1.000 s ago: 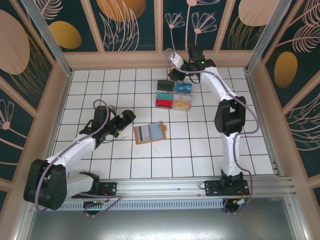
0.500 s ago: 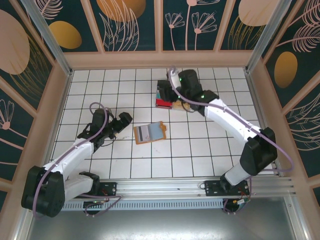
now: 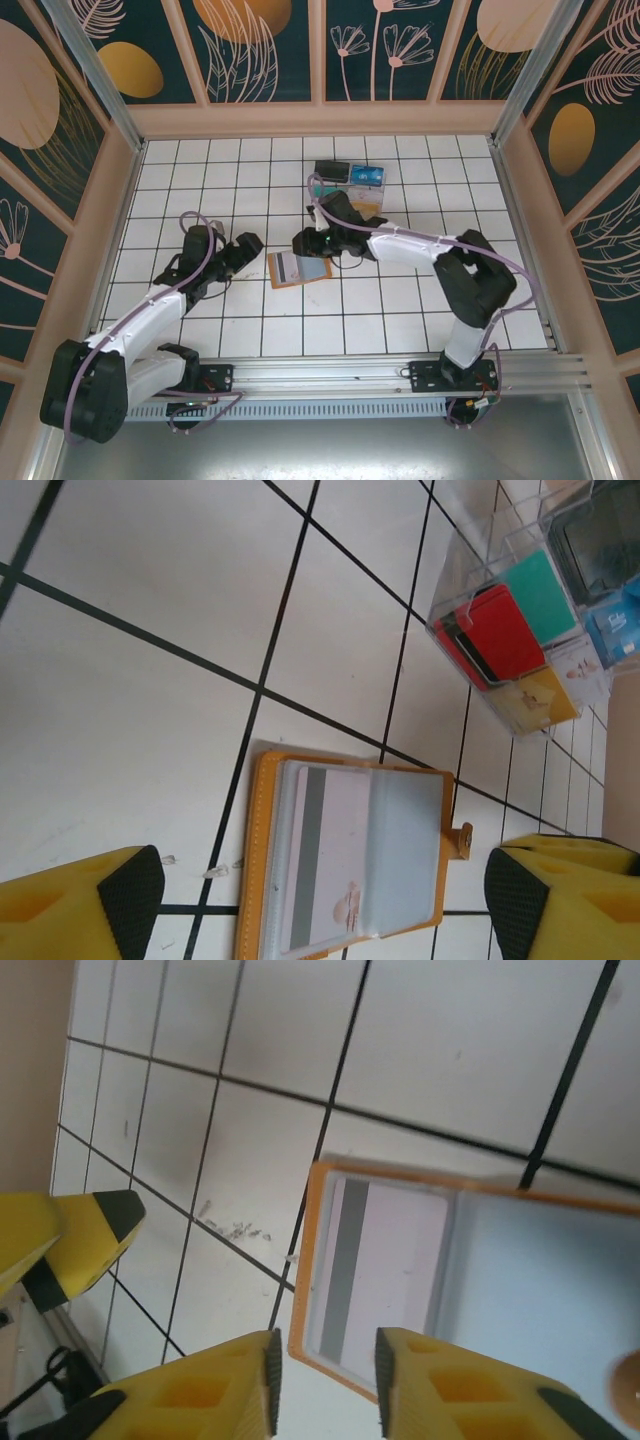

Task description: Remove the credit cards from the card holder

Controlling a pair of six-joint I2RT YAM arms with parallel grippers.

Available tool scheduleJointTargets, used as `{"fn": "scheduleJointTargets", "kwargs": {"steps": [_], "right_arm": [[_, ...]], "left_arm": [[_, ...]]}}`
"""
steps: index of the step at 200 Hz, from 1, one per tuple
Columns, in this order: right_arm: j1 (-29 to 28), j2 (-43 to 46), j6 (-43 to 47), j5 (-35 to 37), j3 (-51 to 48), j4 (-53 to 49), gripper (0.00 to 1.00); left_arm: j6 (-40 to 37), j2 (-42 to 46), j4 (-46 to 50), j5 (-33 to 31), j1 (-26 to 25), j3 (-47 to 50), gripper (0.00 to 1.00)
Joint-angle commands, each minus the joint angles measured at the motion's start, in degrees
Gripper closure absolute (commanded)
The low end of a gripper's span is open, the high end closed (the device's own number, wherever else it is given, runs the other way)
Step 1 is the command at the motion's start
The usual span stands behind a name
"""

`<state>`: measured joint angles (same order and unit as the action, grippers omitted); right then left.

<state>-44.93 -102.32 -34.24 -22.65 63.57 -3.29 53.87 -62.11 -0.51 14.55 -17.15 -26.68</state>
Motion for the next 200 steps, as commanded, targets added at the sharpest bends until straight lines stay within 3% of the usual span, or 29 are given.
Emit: {"fn": "scheduleJointTargets", "kwargs": {"steps": [1, 28, 125, 157, 200], "right_arm": [[-1.10, -3.66, -6.01, -2.31, 2.82, 1.62, 0.74], [-1.30, -5.98, -8.97, 0.32, 2.61, 1.31, 0.81], [-0.95, -10.81, -9.60, 2.67, 3.74, -1.71, 0.80], [-0.95, -11.14, -9.47, 2.65, 3.56, -1.56, 0.79], [-0.95, -11.15, -9.86, 2.00, 2.93, -0.44, 0.79]], "left_arm": [[-0.53, -1.63, -2.96, 3.20, 0.23, 1.20, 0.18], [-0.77, -4.70, -4.31, 4.75, -0.62, 0.77, 0.29], [-0.77, -18.67, -8.71, 4.38, -7.36, -4.84, 0.74], [-0.87, -19.99, -8.84, 3.46, -7.37, -4.62, 0.79], [-0.09, -22.84, -12.34, 6.78, -7.68, -3.44, 0.85]]}}
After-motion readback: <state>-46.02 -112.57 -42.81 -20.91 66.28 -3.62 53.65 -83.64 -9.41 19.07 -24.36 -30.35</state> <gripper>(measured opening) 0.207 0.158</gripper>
